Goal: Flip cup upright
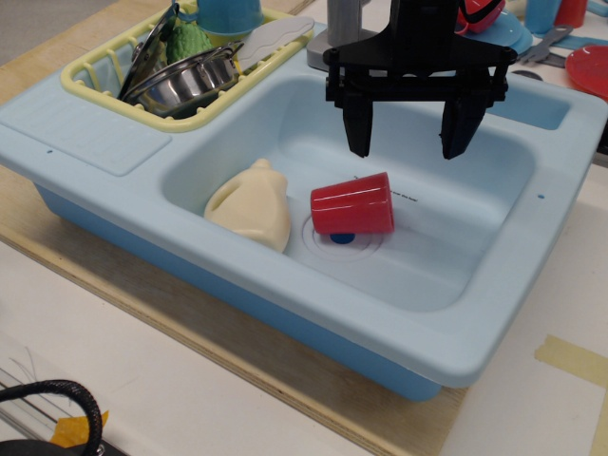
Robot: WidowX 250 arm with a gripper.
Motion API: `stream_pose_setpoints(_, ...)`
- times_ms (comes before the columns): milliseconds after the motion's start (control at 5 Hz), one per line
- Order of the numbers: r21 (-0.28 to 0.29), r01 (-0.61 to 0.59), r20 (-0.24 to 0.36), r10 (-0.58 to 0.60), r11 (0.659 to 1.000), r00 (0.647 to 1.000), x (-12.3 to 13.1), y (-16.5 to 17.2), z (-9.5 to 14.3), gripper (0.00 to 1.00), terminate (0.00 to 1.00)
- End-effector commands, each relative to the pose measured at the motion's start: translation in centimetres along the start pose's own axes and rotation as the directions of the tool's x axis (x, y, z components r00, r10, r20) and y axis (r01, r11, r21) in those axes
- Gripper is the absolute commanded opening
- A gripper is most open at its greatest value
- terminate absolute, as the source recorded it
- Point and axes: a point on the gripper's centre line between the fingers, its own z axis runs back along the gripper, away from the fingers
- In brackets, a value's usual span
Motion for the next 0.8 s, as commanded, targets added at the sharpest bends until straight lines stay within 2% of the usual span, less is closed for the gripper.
stream_pose_setpoints(0,0.0,0.0,0.0,0.0,1.0,1.0,0.0,0.0,0.0,1.0,0.0)
stream_pose_setpoints(200,0.15,-0.062,-0.04,0.069,0.987,0.997,-0.22,-0.2,-0.18,1.0,0.0)
stream_pose_setpoints(400,0.236,-0.093,-0.083,0.115,0.967,0.99,0.08,-0.72,-0.39,1.0,0.0)
stream_pose_setpoints(600,0.291,-0.105,-0.115,0.144,0.951,0.983,0.21,-0.75,-0.72,1.0,0.0)
